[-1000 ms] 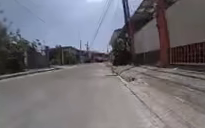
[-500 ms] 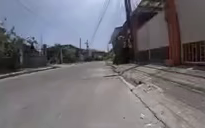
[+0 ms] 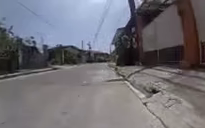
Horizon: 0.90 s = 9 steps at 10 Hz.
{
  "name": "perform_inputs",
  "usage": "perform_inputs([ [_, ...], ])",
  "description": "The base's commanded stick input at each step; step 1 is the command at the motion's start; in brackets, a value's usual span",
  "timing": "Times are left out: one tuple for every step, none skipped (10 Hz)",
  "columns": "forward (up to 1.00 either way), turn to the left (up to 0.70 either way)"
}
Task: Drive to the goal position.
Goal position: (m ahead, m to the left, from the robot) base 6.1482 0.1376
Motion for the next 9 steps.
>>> perform_inputs([
  [1.0,0.05],
  [1.0,0.05],
  [1.0,0.05],
  [1.0,0.05],
  [1.0,0.05],
  [1.0,0.05],
  [1.0,0.05],
  [1.0,0.05],
  [1.0,0.05],
])
